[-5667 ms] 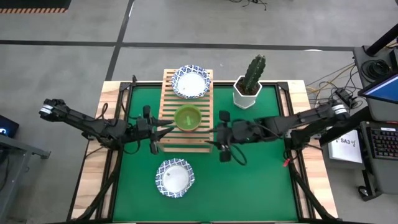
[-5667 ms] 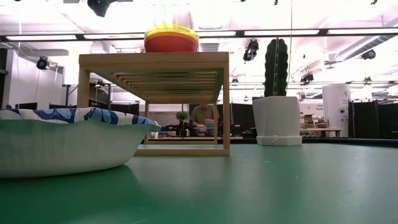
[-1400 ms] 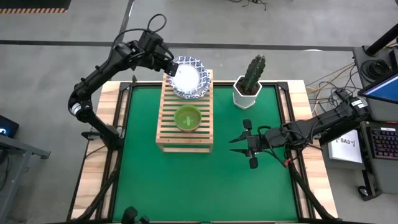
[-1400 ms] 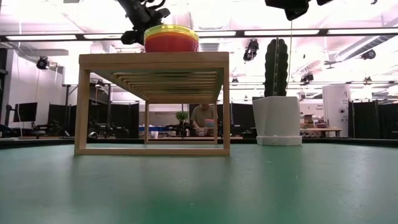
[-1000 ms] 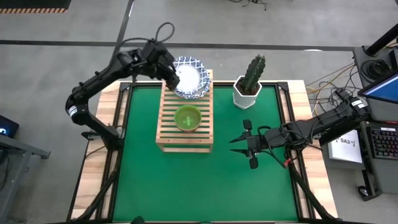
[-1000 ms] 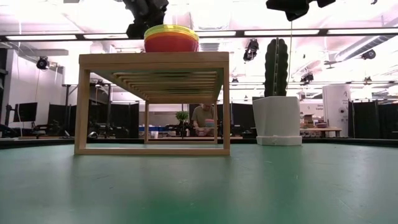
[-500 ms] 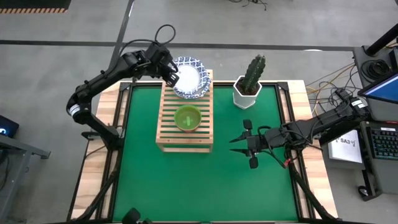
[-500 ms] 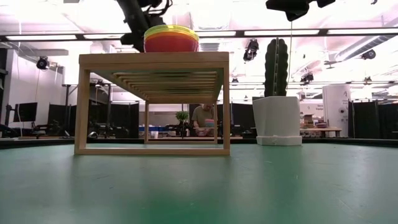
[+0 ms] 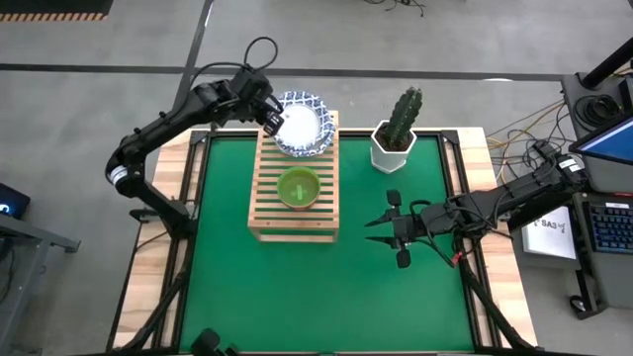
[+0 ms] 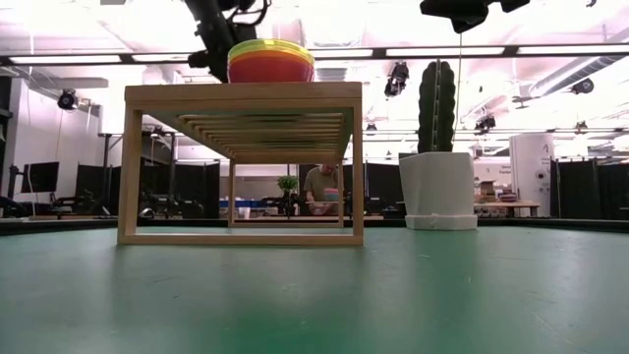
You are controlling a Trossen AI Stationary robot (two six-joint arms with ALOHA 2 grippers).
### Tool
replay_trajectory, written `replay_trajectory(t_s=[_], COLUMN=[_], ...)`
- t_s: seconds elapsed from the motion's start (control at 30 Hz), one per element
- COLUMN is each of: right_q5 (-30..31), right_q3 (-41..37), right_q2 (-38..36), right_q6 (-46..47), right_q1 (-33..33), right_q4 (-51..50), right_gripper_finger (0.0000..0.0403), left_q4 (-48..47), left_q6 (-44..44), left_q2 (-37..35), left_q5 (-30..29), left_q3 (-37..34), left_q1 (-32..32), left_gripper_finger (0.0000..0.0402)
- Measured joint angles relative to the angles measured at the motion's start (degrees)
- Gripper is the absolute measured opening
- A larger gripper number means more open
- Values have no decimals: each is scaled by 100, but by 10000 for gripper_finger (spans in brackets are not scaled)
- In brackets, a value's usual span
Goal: Place and stack bowls onto a shelf
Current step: Stack the white and blue bowl on top with the other white and blue bowl on the shelf, then return to Home Position
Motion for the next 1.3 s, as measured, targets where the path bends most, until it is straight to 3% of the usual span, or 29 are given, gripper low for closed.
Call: replay_trajectory(t_s=[0.93, 1.17, 1.3], right_q5=[0, 0, -1], right_q3=[0, -5, -227], right_q2=[2, 2, -65], right_q6=[50, -7, -206], right_q1=[-1, 0, -4], right_q4=[0, -41, -58], right_gripper_finger=[128, 128, 128], left_q4=[92, -517, -637], left_q6=[-371, -467, -503], left_q2=[258, 17, -439], left_q5=[-2, -7, -4], left_q3=[-280, 126, 10], left_q1=[-103, -213, -672], left_gripper_finger=[53, 53, 53])
